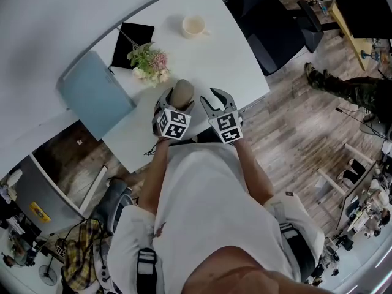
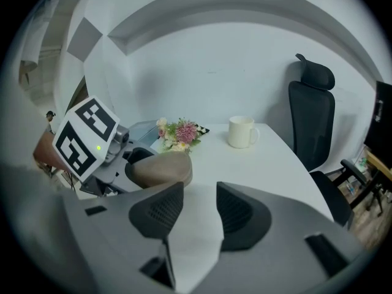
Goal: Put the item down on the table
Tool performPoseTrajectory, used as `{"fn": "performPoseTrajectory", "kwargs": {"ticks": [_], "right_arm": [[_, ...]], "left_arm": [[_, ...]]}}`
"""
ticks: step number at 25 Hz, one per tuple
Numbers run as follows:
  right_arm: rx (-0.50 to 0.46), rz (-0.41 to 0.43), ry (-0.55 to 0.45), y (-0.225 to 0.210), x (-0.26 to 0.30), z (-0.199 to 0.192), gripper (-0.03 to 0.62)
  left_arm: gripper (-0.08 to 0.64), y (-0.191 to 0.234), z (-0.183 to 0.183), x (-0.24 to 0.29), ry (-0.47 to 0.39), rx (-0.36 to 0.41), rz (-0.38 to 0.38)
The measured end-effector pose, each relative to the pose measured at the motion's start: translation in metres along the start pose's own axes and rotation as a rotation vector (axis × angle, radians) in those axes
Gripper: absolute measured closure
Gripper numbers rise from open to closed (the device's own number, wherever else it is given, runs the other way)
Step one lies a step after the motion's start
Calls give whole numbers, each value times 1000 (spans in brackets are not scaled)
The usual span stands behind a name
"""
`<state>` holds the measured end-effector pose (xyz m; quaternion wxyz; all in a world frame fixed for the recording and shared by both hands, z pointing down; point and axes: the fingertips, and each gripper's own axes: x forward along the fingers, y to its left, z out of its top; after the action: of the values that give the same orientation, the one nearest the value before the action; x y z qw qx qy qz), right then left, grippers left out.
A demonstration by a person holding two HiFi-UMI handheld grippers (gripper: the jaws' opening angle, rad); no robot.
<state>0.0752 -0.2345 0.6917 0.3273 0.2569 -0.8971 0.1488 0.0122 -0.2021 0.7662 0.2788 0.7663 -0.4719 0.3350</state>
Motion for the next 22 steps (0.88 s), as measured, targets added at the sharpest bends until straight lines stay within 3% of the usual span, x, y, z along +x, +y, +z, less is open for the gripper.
{"fn": "performPoseTrajectory", "kwargs": {"ticks": [22], "right_arm": [[4,16,47,3,10,-15,417]], "left_arm": [[152,-3,-19,19,89,-53,-30]]}}
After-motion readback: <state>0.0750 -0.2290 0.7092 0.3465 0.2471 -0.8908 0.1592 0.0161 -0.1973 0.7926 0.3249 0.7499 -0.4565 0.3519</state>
